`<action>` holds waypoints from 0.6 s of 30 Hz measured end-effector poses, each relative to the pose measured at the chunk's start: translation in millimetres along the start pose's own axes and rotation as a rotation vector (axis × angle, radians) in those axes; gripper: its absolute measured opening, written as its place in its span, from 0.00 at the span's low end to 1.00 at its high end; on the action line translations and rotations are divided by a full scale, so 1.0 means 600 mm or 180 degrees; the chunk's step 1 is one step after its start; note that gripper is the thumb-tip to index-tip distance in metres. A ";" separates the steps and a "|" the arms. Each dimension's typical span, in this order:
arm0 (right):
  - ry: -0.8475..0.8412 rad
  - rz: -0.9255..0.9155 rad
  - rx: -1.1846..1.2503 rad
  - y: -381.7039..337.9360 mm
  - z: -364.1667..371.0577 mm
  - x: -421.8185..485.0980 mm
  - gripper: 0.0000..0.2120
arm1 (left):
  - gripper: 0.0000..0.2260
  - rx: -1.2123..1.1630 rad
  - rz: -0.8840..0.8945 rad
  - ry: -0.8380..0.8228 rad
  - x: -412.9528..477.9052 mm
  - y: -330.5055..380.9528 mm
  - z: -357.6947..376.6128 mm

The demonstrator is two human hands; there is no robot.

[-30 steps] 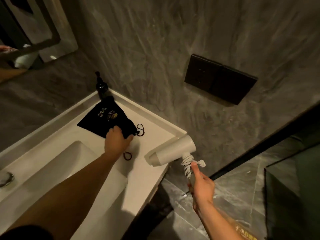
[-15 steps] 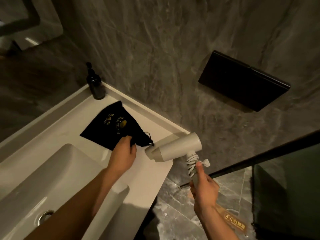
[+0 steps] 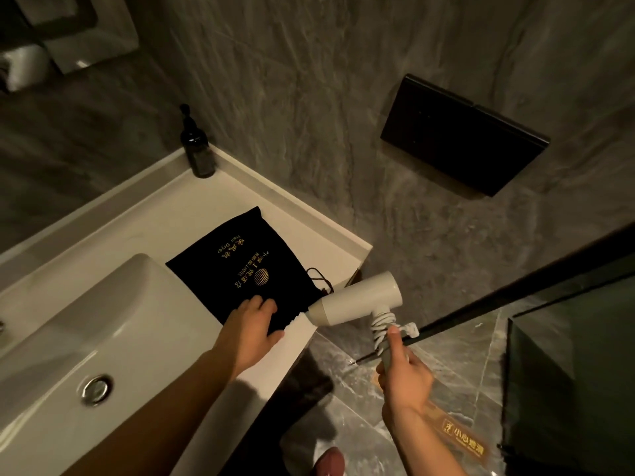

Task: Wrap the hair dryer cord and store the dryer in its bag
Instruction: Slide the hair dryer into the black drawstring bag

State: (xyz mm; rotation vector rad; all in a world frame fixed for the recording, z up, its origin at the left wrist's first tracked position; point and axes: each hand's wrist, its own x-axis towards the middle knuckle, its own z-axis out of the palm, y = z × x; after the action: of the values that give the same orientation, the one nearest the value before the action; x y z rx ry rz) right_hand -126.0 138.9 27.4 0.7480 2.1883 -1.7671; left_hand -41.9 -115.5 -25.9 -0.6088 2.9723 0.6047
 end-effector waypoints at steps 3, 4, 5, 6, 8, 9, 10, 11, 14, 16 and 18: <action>-0.0017 0.0027 -0.0038 0.015 -0.013 0.002 0.28 | 0.18 -0.0183 -0.0034 -0.0092 0.006 0.013 0.004; -0.0016 0.0054 -0.0044 0.017 -0.016 0.003 0.29 | 0.16 -0.0283 -0.0109 -0.0096 0.009 0.016 0.006; -0.0024 0.0080 -0.0045 0.020 -0.018 0.004 0.29 | 0.14 -0.0414 -0.0194 -0.0094 0.011 0.019 0.009; -0.0040 0.0101 -0.0039 0.022 -0.020 0.004 0.29 | 0.12 -0.0609 -0.0288 -0.0108 0.014 0.023 0.012; -0.0088 0.0138 0.0012 0.023 -0.023 0.005 0.29 | 0.09 -0.1203 -0.0643 -0.0247 0.019 0.037 0.010; -0.0106 0.0146 0.0024 0.023 -0.024 0.006 0.29 | 0.11 -0.1532 -0.0843 -0.0321 0.021 0.046 0.008; -0.0110 0.0137 0.0021 0.023 -0.026 0.006 0.29 | 0.12 -0.1837 -0.1005 -0.0336 0.023 0.053 0.007; -0.0106 0.0122 0.0023 0.023 -0.026 0.006 0.29 | 0.14 -0.2080 -0.1128 -0.0290 0.023 0.059 0.008; -0.0098 0.0055 0.0115 0.023 -0.026 0.007 0.28 | 0.17 -0.2570 -0.1311 -0.0063 0.019 0.076 0.011; -0.0117 0.0025 0.0133 0.023 -0.023 0.006 0.27 | 0.16 -0.2696 -0.1270 0.0025 0.018 0.088 0.010; -0.0135 0.0007 0.0102 0.024 -0.017 0.004 0.27 | 0.15 -0.2690 -0.1144 0.0075 0.018 0.099 0.008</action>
State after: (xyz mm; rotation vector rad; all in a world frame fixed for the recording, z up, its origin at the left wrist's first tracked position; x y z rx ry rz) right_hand -119.0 151.4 16.5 0.7129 2.1360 -1.8042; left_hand -74.7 -67.5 -9.9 -1.1414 2.4029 1.8021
